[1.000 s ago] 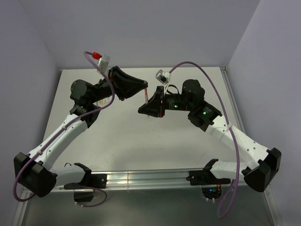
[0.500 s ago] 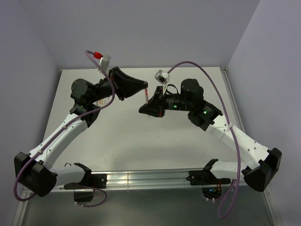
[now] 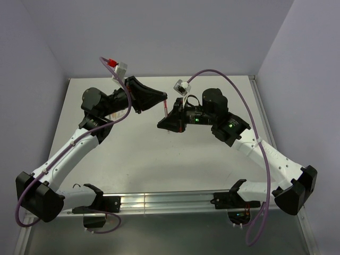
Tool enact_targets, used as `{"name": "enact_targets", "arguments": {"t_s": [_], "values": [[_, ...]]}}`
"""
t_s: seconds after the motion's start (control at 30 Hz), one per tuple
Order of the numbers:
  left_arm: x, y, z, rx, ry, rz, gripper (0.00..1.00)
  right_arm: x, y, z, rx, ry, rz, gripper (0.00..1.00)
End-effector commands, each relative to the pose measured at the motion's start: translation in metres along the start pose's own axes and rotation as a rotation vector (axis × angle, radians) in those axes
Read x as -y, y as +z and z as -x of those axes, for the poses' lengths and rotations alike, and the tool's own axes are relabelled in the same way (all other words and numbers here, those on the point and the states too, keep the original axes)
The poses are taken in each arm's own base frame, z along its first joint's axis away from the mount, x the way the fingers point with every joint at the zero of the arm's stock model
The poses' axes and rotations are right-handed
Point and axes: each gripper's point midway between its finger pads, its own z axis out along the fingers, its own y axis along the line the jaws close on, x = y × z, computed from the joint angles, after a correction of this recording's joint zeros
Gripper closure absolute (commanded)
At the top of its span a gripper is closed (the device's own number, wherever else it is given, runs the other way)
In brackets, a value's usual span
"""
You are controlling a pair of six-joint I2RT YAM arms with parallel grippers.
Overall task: Insert the pens into the pen caps
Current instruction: Place the pen at the center of the board.
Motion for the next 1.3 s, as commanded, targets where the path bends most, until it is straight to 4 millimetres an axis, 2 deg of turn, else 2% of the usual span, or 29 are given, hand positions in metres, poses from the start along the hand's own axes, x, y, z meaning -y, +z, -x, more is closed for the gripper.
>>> {"name": "enact_targets", "arguments": {"t_s": [0.0,0.27,0.43,0.6,0.67,0.7,0.73,0.8,0.83,0.87,0.93,0.97,1.0,1.03,1.07,1.1,1.13,1.17,1.23,1.27], "values": [[0.017,-0.001,-0.015,-0.066,0.012,-0.074,1.00,-0.015,-0.003,0.040,0.102,-0.068,0.013,1.00],[0.019,-0.002,-0.020,-0.075,0.007,-0.082,1.00,-0.013,-0.005,0.045,0.118,-0.071,-0.009,1.00],[0.021,0.003,-0.036,-0.104,-0.007,-0.081,0.99,-0.010,-0.011,0.057,0.166,-0.055,-0.036,1.00],[0.011,0.004,-0.038,-0.086,-0.012,-0.025,1.00,-0.005,-0.012,0.058,0.165,-0.046,-0.046,1.00],[-0.008,0.008,-0.027,-0.051,-0.002,0.082,1.00,-0.002,-0.010,0.056,0.151,-0.035,-0.050,0.96],[-0.015,0.009,-0.025,-0.045,-0.001,0.121,1.00,0.002,-0.008,0.052,0.134,-0.028,-0.060,0.92],[-0.028,0.011,-0.016,-0.016,0.006,0.185,1.00,0.007,-0.007,0.052,0.130,-0.023,-0.081,0.82],[-0.047,0.016,-0.005,-0.007,0.016,0.251,1.00,0.014,-0.005,0.047,0.108,-0.012,-0.108,0.73],[-0.054,0.017,0.000,0.000,0.016,0.269,1.00,0.020,-0.005,0.048,0.111,-0.013,-0.140,0.66],[-0.063,0.022,0.009,0.004,0.028,0.279,1.00,0.027,-0.003,0.045,0.097,-0.002,-0.165,0.63],[-0.084,0.020,0.013,-0.019,0.023,0.330,1.00,0.038,-0.004,0.042,0.082,-0.002,-0.225,0.57],[-0.090,0.026,0.022,-0.019,0.042,0.335,1.00,0.052,-0.008,0.044,0.099,0.001,-0.304,0.55],[-0.101,0.023,0.020,-0.038,0.028,0.365,1.00,0.057,-0.011,0.042,0.097,0.005,-0.340,0.53],[-0.108,0.023,0.023,-0.042,0.027,0.387,1.00,0.063,-0.014,0.038,0.098,0.008,-0.372,0.47],[-0.117,0.025,0.031,-0.034,0.028,0.406,1.00,0.070,-0.022,0.042,0.122,0.006,-0.431,0.46],[-0.128,0.020,0.033,-0.039,0.011,0.434,1.00,0.075,-0.025,0.036,0.117,0.018,-0.463,0.46],[-0.131,0.019,0.043,-0.028,0.010,0.444,1.00,0.076,-0.031,0.036,0.129,0.017,-0.488,0.45],[-0.149,0.017,0.037,-0.046,-0.019,0.478,1.00,0.083,-0.037,0.036,0.145,0.027,-0.541,0.44],[-0.169,0.008,0.041,-0.067,-0.054,0.544,1.00,0.091,-0.051,0.030,0.149,0.042,-0.620,0.44],[-0.190,0.005,0.030,-0.095,-0.086,0.581,1.00,0.095,-0.056,0.027,0.156,0.056,-0.649,0.43]]}}
